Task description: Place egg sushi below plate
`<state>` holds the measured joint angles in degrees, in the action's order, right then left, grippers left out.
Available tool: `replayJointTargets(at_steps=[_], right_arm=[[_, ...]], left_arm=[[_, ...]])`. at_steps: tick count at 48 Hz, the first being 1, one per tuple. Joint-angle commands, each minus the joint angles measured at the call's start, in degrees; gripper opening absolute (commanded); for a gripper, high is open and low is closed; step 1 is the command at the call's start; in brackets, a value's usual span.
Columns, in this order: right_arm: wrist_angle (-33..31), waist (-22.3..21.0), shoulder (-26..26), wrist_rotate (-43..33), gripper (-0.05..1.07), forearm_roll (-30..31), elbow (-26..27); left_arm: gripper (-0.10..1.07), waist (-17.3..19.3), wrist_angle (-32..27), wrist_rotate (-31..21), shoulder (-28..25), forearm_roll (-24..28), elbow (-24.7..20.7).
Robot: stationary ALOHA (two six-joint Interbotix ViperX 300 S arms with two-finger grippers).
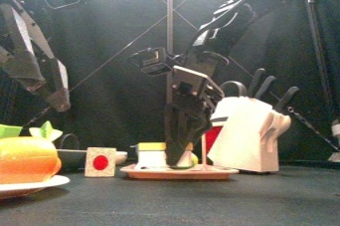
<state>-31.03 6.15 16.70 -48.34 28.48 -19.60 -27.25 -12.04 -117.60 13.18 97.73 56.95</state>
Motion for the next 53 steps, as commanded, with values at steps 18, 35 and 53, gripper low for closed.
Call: replayJointTargets(at_steps=[18, 35, 53], right_arm=[[-2.8, 0.0, -6.1, -0.8, 0.38, -4.6, 3.9], [-19.1, 4.8, -12.1, -14.9, 0.38, -8.2, 5.9], [-22.6, 13.2, -10.5, -41.1, 0.38, -2.5, 6.9]], left_arm=[[0.92, -0.1, -0.2, 0.1, 0.3, 0.4, -1.2], [0.92, -0.7, -0.2, 0.0, 1.7, 0.2, -0.7], [0.92, -2.5, -2.8, 0.0, 10.1, -0.1, 4.2]])
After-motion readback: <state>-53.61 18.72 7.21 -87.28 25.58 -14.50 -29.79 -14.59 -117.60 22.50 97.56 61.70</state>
